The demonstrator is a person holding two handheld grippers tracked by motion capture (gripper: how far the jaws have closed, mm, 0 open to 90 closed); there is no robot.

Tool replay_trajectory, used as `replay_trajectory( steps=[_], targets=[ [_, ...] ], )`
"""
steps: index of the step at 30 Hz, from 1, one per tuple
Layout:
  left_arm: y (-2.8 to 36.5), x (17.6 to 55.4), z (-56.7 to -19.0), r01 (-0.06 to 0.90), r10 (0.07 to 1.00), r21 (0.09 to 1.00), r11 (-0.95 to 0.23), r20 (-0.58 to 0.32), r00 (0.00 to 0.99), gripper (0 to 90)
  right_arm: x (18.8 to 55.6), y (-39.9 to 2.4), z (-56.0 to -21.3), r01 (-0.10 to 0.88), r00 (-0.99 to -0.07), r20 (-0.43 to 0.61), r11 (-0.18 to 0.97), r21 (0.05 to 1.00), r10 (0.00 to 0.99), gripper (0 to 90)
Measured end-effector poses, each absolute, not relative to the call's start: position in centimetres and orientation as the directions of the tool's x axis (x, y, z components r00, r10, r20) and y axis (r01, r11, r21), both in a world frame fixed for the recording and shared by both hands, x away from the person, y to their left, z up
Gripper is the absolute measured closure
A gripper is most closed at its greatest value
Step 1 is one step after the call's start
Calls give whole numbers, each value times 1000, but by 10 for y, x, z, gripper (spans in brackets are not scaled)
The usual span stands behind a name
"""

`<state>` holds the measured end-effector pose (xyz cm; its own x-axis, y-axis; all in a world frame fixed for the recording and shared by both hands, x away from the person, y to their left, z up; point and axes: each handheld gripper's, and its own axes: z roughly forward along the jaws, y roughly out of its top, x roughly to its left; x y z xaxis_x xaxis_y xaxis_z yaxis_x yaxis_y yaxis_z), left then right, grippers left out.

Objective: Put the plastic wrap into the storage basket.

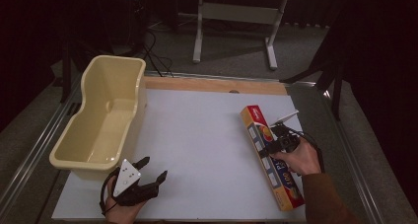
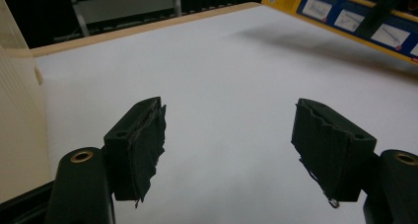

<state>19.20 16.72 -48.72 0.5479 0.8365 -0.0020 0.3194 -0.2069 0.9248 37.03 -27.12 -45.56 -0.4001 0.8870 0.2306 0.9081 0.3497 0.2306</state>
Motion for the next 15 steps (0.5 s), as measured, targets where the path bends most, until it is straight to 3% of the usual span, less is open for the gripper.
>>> replay_trajectory(
  steps=[11, 15],
  targets=[
    [168, 192, -486, 315, 837, 927, -205, -1, 547, 283, 346, -217, -422, 832, -515, 331, 368, 415, 791, 415],
    [170, 192, -486, 317, 844, 927, -202, 0, 536, 281, 349, -192, -412, 825, -536, 382, 370, 427, 753, 415]
  ],
)
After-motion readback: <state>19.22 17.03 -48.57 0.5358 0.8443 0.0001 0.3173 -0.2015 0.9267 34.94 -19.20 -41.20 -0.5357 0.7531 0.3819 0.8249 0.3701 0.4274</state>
